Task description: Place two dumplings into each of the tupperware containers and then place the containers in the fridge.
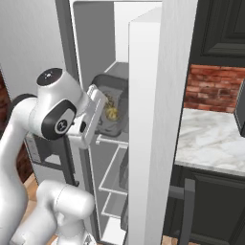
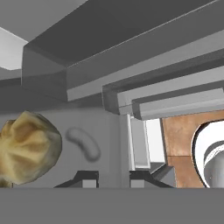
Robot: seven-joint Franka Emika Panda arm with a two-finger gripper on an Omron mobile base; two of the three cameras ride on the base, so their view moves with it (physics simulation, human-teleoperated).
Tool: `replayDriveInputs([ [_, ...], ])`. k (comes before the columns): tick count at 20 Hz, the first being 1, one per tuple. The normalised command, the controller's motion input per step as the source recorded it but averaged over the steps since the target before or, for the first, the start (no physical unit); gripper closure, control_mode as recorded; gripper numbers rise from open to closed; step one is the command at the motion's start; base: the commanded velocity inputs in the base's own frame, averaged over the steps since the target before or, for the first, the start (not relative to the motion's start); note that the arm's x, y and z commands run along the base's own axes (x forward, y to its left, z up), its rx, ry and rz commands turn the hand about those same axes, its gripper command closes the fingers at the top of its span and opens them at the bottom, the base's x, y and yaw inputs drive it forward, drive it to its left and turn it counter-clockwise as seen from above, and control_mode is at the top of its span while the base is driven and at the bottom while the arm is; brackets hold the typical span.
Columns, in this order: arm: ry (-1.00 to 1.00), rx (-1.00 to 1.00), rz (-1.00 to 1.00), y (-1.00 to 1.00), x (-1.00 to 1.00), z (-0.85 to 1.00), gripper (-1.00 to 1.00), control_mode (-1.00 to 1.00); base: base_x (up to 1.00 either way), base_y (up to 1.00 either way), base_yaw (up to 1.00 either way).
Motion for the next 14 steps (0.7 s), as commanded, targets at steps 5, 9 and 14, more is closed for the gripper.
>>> replayDriveInputs([
  [5, 0.00, 0.00, 0.00, -0.08, 0.48, 0.21, 1.00, -1.00, 0.00, 0.00, 0.00],
  [9, 0.00, 0.00, 0.00, -0.04, 0.54, 0.06, 1.00, -1.00, 0.00, 0.00, 0.00],
  [14, 0.00, 0.00, 0.00, -0.10, 0.63, 0.00, 1.00, -1.00, 0.00, 0.00, 0.00],
])
